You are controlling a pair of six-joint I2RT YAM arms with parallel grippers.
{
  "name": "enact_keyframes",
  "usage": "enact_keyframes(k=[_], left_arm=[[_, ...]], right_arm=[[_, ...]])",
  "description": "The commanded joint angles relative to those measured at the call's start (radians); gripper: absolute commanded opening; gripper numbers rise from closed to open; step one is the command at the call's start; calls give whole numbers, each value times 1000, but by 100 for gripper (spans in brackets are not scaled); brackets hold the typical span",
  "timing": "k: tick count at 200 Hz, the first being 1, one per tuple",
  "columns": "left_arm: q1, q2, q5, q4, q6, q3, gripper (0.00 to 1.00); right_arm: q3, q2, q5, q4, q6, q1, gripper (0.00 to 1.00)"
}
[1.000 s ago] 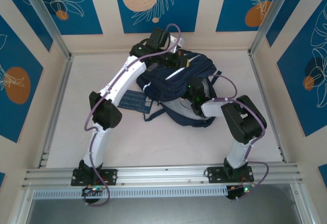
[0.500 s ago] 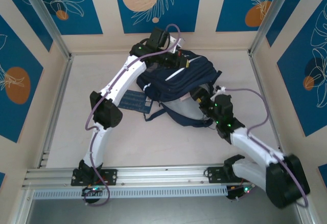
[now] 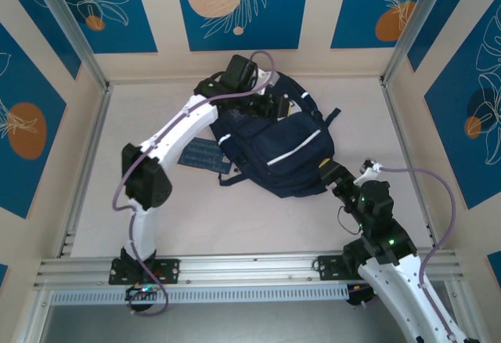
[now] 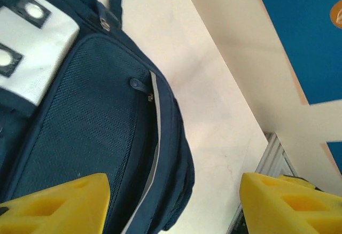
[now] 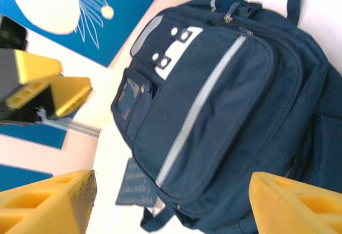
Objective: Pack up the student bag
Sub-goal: Close the student bag at the top-center of the table, then rotate the book at the center of the table.
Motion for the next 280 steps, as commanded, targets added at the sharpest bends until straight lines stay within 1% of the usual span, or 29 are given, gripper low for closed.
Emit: enact_keyframes(k=[1,17,32,42,59,67,88,99,112,135,148,170,179,194,220,258,280], left_arm=[[37,-176,-180,104,-14,-155,68],[104,-235,-285,140,-84,-300,70],[185,-250,-336,140,-153,-389,72],[242,-242,-365,129,-212,-424,72],[320,-189,-416,76,-310,-426,73],[350,-153,-408,64,-328,-415,74],[407,-48,-319,105,-351,-377,73],[418,13,-298,123,-350,-342,70],[424,94,-295,89,-346,-258,68],[425,214,-335,19,-346,-134,64],[427,254,-340,14,-356,-109,64],[426,290,-348,7,-382,-114,64],[426,294,-361,-7,-406,-131,64],[426,274,-361,14,-448,-207,63],[427,210,-339,146,-525,-394,63],[426,185,-326,163,-542,-479,62],[425,132,-337,154,-565,-553,61]], right_arm=[[64,63,-130,-19,-101,4,76],[82,127,-161,-14,-114,27,75],[78,175,-160,9,-116,58,74],[72,206,-157,32,-113,85,73],[67,271,-157,65,-104,125,70],[67,302,-159,79,-101,142,69],[74,365,-163,109,-92,186,66],[73,381,-163,117,-89,200,64],[68,381,-160,119,-84,211,63],[45,348,-144,100,-69,213,59],[27,315,-138,86,-63,213,57],[-1,265,-131,67,-47,211,53],[-8,250,-126,58,-41,209,53],[-12,233,-126,53,-37,204,52],[-16,232,-141,73,-34,196,50],[-9,226,-175,79,-25,193,49],[-19,199,-178,53,-16,194,49]])
